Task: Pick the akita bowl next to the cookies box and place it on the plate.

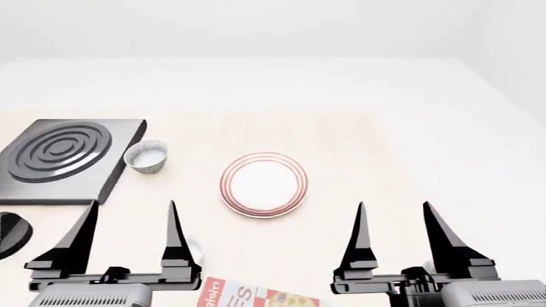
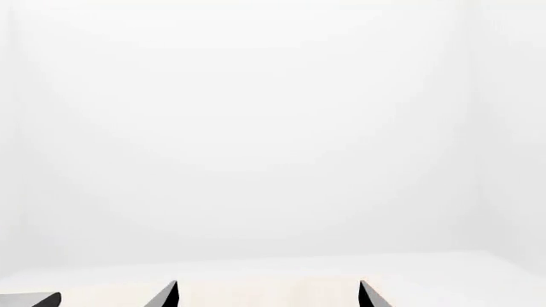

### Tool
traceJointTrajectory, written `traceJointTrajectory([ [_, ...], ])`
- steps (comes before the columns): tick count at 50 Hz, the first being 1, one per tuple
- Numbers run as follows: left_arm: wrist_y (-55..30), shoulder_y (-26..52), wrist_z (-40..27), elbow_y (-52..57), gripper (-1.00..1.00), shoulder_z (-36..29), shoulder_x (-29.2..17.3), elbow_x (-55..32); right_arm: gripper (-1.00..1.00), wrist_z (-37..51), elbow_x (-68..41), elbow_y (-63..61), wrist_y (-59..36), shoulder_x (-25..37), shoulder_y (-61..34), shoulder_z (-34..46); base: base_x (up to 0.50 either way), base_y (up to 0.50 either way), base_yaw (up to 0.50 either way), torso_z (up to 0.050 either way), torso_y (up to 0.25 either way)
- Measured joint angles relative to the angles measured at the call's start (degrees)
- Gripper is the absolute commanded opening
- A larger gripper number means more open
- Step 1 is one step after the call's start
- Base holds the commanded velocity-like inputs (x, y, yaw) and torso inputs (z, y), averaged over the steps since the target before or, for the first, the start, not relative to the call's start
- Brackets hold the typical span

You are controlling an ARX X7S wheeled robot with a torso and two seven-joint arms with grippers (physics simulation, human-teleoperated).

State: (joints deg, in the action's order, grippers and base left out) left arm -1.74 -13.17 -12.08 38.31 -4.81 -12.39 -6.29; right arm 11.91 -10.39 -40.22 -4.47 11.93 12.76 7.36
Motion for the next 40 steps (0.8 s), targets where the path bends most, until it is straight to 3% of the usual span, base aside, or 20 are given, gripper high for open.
traceJointTrajectory([
  [7, 0.01, 0.05, -0.24, -0.08, 1.0, -0.29, -0.17, -0.09, 1.0, 0.2, 0.08, 0.11, 0.71, 0.26, 0.04, 0.18, 0.0, -0.03, 0.0, 0.0, 0.0],
  [12, -0.01, 0.07, -0.45, -0.08, 1.0, -0.32, -0.45, -0.18, 1.0, 0.29, 0.01, 0.19, 0.77, 0.36, -0.03, 0.5, 0.0, -0.47, 0.0, 0.0, 0.0],
  [28, 0.01, 0.03, -1.06, 0.11, 1.0, -0.62, -0.98, -0.41, 1.0, 1.47, -0.99, -1.47, -0.56, 1.33, -0.15, -0.05, 0.0, 0.0, 0.0, 0.0, 0.0],
  [35, -0.03, 0.1, -1.44, 0.09, 1.0, -0.47, -1.23, -0.6, 1.0, 2.86, -7.27, -8.94, -10.89, 6.88, -1.68, -5.41, 0.0, 0.0, 0.0, 0.0, 0.0],
  [40, 0.0, 0.2, -1.69, -0.1, 1.0, -0.59, -1.33, -0.51, 1.0, 6.67, -15.15, -13.18, -16.17, 16.01, -1.73, -10.56, 0.0, 0.0, 0.0, 0.0, 0.0],
])
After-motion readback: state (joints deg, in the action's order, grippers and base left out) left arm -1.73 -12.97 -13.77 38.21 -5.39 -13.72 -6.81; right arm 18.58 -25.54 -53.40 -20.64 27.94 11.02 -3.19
